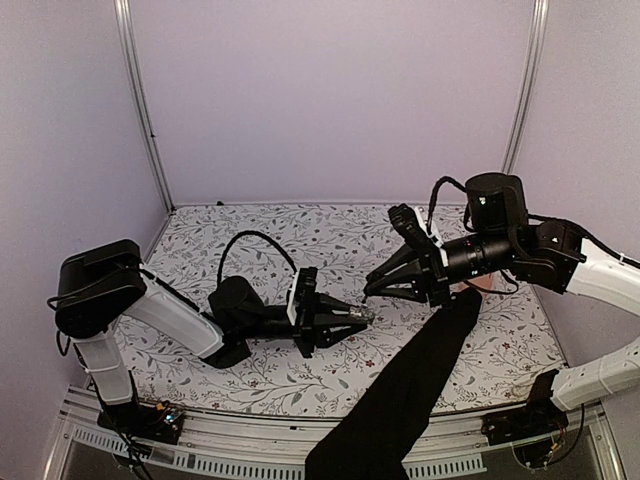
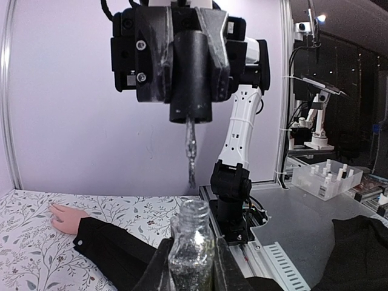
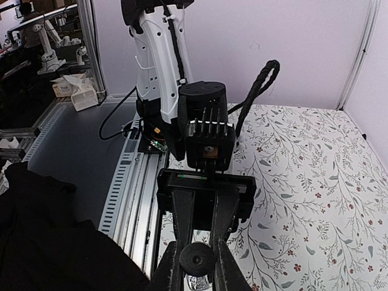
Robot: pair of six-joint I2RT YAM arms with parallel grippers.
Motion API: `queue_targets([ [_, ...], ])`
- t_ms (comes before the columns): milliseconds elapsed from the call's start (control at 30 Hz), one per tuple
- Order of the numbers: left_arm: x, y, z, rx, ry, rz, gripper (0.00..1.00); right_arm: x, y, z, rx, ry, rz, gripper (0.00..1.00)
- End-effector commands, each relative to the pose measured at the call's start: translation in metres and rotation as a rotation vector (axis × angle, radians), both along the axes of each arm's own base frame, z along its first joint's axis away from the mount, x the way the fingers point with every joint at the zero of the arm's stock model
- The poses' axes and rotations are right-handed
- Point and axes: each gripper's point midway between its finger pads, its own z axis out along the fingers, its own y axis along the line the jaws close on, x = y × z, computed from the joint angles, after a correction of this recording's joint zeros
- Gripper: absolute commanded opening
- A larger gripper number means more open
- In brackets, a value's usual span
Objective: Paint the nails
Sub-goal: Close the nail polish bottle.
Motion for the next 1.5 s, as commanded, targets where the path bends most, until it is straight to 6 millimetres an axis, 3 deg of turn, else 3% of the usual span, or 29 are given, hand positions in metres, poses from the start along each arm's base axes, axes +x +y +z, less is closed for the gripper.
queue_targets([
  [0,-0.005,0.01,0.026,-0.119,-0.057,-0.005,0.0,-0.002,-0.002,-0.005,-0.008,-0.011,-0.004,0.0],
  [1467,-0.002,0.018,0.023,-0.134,-0.042,0.005,0.0,-0.002,0.004,-0.023,-0.055,0.008,0.007,0.0],
])
